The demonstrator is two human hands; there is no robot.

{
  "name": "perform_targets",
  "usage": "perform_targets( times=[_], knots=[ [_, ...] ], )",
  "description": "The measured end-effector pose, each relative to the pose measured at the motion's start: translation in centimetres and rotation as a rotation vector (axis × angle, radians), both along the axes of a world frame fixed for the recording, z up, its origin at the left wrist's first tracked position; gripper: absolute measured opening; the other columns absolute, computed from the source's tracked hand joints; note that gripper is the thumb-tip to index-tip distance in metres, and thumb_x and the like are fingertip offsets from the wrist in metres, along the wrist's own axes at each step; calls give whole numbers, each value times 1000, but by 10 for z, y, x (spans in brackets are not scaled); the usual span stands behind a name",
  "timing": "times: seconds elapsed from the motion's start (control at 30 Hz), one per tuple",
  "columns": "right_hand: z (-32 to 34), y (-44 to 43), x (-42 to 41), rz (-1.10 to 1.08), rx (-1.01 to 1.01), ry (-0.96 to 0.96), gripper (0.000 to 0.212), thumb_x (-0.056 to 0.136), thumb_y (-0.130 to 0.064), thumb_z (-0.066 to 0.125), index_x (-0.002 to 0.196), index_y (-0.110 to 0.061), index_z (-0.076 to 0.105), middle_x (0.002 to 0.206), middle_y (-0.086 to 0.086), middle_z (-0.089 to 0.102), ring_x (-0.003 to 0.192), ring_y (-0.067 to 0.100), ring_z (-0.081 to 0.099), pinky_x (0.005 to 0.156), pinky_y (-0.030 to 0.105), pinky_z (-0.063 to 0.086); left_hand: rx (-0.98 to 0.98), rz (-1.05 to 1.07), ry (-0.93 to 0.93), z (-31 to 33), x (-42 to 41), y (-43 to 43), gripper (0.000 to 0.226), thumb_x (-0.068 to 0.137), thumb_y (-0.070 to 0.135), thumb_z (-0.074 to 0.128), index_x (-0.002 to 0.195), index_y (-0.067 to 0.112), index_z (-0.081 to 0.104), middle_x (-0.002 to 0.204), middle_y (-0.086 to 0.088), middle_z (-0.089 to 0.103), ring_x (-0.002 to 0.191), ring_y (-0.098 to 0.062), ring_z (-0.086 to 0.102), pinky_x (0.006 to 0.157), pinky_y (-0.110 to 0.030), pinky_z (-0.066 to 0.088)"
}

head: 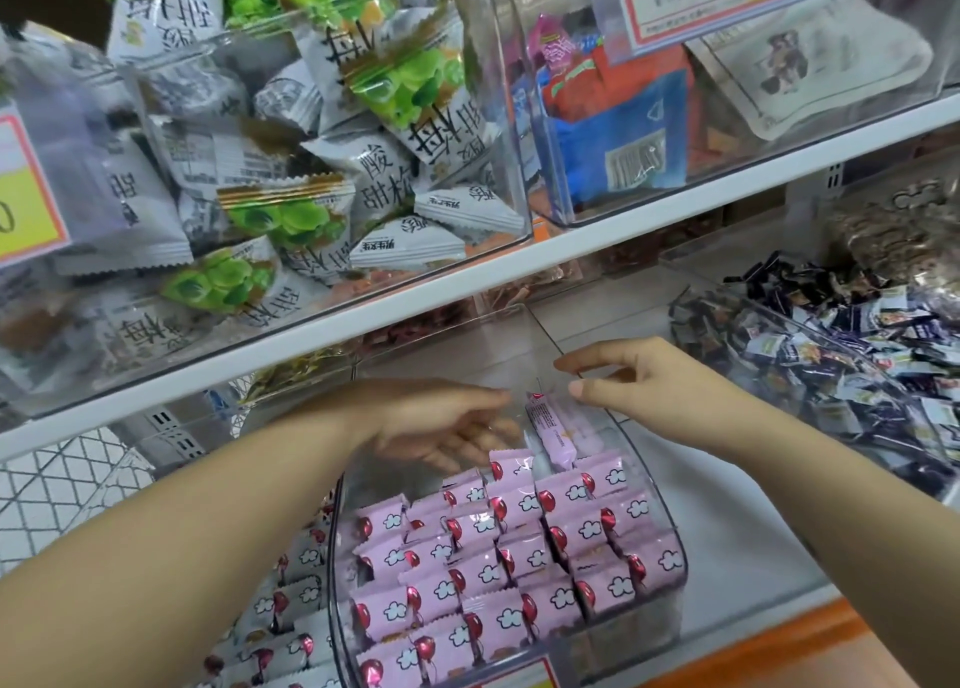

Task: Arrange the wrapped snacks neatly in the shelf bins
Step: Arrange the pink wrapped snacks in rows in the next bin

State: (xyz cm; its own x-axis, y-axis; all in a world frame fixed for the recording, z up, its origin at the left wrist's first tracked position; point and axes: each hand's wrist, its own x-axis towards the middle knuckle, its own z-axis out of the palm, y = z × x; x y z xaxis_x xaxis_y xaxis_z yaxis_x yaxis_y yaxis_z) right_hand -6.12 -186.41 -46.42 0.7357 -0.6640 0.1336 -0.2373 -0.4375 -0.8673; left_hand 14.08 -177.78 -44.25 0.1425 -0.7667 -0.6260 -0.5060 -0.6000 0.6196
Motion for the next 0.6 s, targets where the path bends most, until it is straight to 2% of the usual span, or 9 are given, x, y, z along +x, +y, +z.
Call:
perform_targets(
  times=[0.1, 0.17, 0.23, 0.27, 0.3, 0.37, 0.43, 0.5, 0.6],
  knots=[
    [-1, -3, -1, 18, 50, -15, 22, 84, -32, 66, 105, -37, 67, 98, -18, 69, 87, -1, 65, 83, 11, 43, -30, 127, 27, -3, 4, -17, 33, 97, 38, 39, 116, 16, 55, 106, -3, 66, 81, -13, 63, 63, -25, 50],
    [-1, -4, 0, 22, 61, -20, 22, 84, -32, 66, 104, -37, 66, 98, -22, 67, 90, 1, 65, 83, 12, 43, -9, 193, 16, -11, 5, -29, 36, 96, 34, 45, 122, 11, 53, 113, -8, 66, 78, -15, 66, 57, -26, 53],
    [-1, -5, 1, 25, 44, -19, 22, 84, -32, 66, 105, -36, 67, 100, -24, 65, 92, 3, 64, 85, 14, 44, 39, 212, 22, -24, 3, -41, 38, 95, 33, 49, 123, 7, 50, 123, -13, 60, 97, -22, 64, 78, -34, 54],
    [-1, -6, 2, 27, 38, -17, 22, 84, -32, 66, 106, -36, 67, 101, -24, 65, 92, 3, 64, 85, 15, 44, 54, 212, 37, -29, 1, -47, 34, 95, 32, 50, 119, 7, 51, 123, -14, 58, 106, -26, 61, 91, -41, 50],
    [-1, -7, 1, 28, 36, -16, 22, 84, -32, 66, 106, -36, 67, 99, -24, 65, 92, 4, 64, 86, 16, 44, 55, 221, 65, -33, -2, -51, 26, 95, 30, 50, 109, 8, 52, 119, -15, 58, 109, -28, 59, 98, -45, 45],
    [-2, -9, 1, 28, 39, -18, 22, 83, -33, 66, 105, -36, 67, 91, -24, 65, 90, 5, 65, 85, 16, 45, 25, 277, 144, -37, -11, -55, 14, 94, 26, 52, 93, 12, 53, 103, -16, 58, 105, -31, 57, 101, -46, 42],
    [-3, -10, 1, 32, 44, -19, 22, 83, -33, 67, 105, -36, 68, 87, -24, 65, 90, 5, 65, 84, 14, 44, -12, 316, 199, -41, -13, -58, 11, 93, 25, 54, 90, 14, 52, 95, -16, 56, 104, -32, 57, 103, -45, 41],
    [-3, -11, 2, 36, 45, -16, 23, 83, -33, 67, 106, -36, 68, 86, -24, 65, 90, 7, 65, 84, 15, 45, -30, 354, 245, -46, -10, -59, 12, 93, 24, 53, 95, 13, 53, 96, -16, 56, 103, -33, 57, 101, -46, 43],
    [-3, -11, 2, 30, 48, -16, 23, 82, -34, 67, 105, -35, 69, 85, -23, 65, 89, 10, 65, 88, 22, 47, -61, 427, 339, -51, -6, -61, 13, 94, 18, 50, 103, 9, 55, 97, -13, 56, 75, -28, 65, 79, -40, 54]
  ],
)
